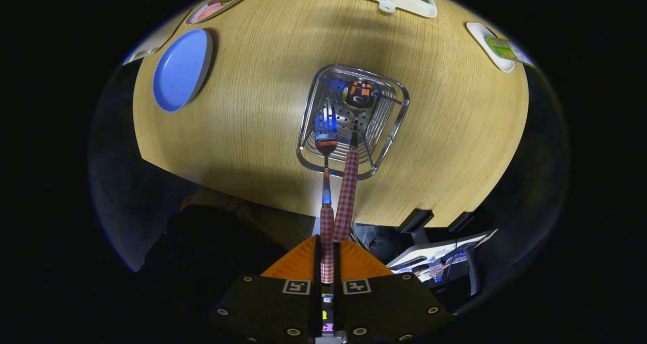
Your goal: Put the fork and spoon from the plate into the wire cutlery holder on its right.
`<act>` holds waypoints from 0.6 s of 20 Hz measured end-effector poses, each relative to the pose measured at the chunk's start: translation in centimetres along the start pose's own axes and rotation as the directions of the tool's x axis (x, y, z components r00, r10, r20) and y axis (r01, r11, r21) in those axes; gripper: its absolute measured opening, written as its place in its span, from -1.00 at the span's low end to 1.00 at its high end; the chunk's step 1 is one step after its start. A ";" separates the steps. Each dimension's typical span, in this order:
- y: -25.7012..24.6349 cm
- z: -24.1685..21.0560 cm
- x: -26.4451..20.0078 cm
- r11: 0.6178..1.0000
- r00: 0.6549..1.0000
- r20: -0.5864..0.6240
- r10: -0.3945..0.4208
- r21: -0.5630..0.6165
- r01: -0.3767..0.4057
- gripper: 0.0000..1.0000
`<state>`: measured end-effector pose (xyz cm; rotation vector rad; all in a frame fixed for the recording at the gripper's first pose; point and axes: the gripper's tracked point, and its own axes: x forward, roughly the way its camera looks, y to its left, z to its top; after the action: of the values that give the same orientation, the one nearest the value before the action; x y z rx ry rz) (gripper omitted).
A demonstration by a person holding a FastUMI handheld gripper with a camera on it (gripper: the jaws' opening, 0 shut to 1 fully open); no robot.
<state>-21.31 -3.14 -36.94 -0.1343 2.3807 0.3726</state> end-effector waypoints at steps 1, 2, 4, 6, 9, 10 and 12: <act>0.0 0.2 -0.2 1.000 1.000 -0.015 0.005 0.004 -0.005 -0.83; 0.3 0.4 -0.3 1.000 0.999 -0.025 0.020 0.007 -0.020 -0.82; 0.5 0.4 -0.3 0.999 0.999 -0.027 0.043 0.019 -0.043 -0.82; 0.7 0.6 -0.6 0.996 0.997 -0.009 0.072 0.045 -0.071 -0.78; 0.6 2.1 -1.8 0.988 0.991 0.089 0.103 0.108 -0.113 -0.70; 0.3 2.3 -2.3 0.984 0.986 0.119 0.113 0.123 -0.127 -0.65; 0.7 2.3 -3.2 0.978 0.977 0.161 0.137 0.135 -0.159 -0.61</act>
<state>-17.60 -1.83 -36.32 0.1370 2.2638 0.2646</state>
